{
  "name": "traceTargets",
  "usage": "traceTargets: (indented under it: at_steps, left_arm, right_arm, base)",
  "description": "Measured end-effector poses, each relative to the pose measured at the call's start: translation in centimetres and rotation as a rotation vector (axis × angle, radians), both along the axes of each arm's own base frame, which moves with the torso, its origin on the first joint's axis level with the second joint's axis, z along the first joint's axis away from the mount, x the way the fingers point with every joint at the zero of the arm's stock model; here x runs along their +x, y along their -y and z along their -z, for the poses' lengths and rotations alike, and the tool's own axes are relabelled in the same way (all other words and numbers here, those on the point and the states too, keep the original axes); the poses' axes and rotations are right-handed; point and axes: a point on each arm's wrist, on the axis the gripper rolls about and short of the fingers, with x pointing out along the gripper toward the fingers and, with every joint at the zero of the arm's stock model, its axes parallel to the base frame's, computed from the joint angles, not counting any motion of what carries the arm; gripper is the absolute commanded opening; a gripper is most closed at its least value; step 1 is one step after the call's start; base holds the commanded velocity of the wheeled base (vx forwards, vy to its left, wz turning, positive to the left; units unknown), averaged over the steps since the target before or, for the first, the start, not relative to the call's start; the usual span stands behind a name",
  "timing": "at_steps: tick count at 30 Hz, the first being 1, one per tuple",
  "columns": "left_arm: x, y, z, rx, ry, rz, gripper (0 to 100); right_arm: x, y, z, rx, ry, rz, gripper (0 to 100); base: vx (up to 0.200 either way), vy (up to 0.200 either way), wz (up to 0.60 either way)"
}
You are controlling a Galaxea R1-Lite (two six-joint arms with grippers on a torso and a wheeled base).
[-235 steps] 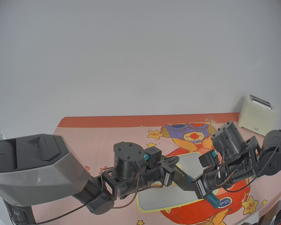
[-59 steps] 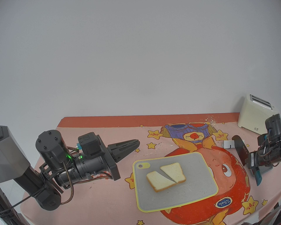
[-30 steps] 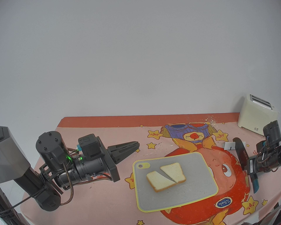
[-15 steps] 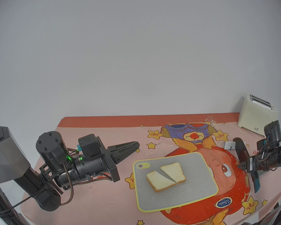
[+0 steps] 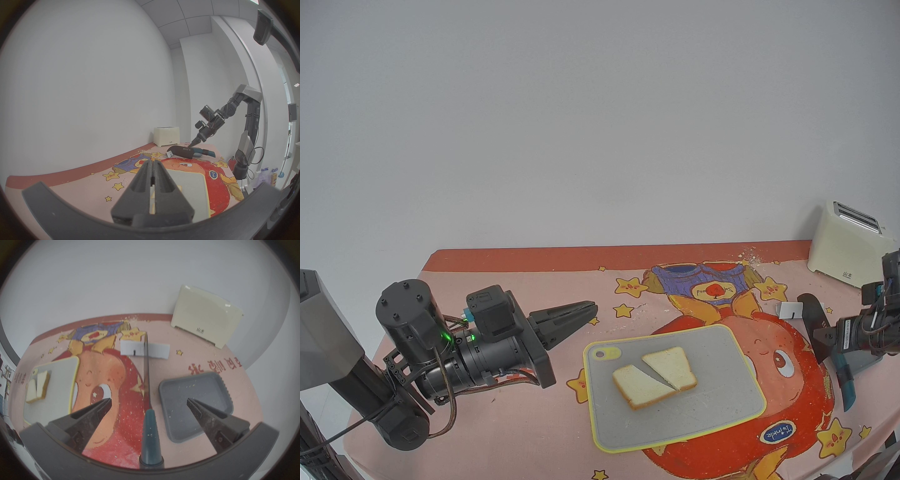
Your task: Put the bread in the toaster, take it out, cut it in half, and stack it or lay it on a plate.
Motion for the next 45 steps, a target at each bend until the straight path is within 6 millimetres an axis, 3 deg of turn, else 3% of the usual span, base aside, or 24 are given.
traceTargets:
  at_steps: [9, 15, 23, 30, 31, 40, 45]
  left_arm:
    - [0.2, -0.6, -0.4, -0.01, 0.015, -0.025, 0]
    - [0.7, -1.4, -1.1, -0.031, 0.032, -0.062, 0]
    - [0.4, -2.2, -1.3, -0.057, -0.006, -0.081, 0]
    - [-0.3, -1.8, -1.0, -0.075, -0.054, -0.107, 0]
    - [-0.5, -1.6, -0.9, -0.08, -0.062, -0.123, 0]
    - [-2.2, 0.1, 0.6, -0.063, -0.152, -0.148, 0]
    - [-2.0, 0.6, 1.2, -0.06, -0.198, -0.142, 0]
  right_arm:
    - [-1.2, -3.2, -3.5, 0.176, 0.396, -0.254, 100]
    - [-0.4, -5.0, -3.8, 0.383, 0.522, -0.493, 100]
    - [1.5, -8.4, -1.1, 0.698, 0.313, -0.753, 100]
    - [3.2, -10.1, 0.1, 0.668, 0.138, -0.649, 100]
    - [3.4, -10.2, 0.1, 0.655, 0.121, -0.628, 0]
    - [3.3, -11.0, 0.2, 0.519, 0.16, -0.498, 0]
    - [3.3, -11.5, 0.5, 0.507, 0.152, -0.51, 0]
  base:
    - [0.0, 0.0, 0.0]
    - [0.0, 0.0, 0.0]
    - [0.0, 0.0, 0.0]
    - [0.0, 0.0, 0.0]
    - [0.0, 0.0, 0.0]
    - [0.0, 0.0, 0.0]
    - [0.0, 0.0, 0.0]
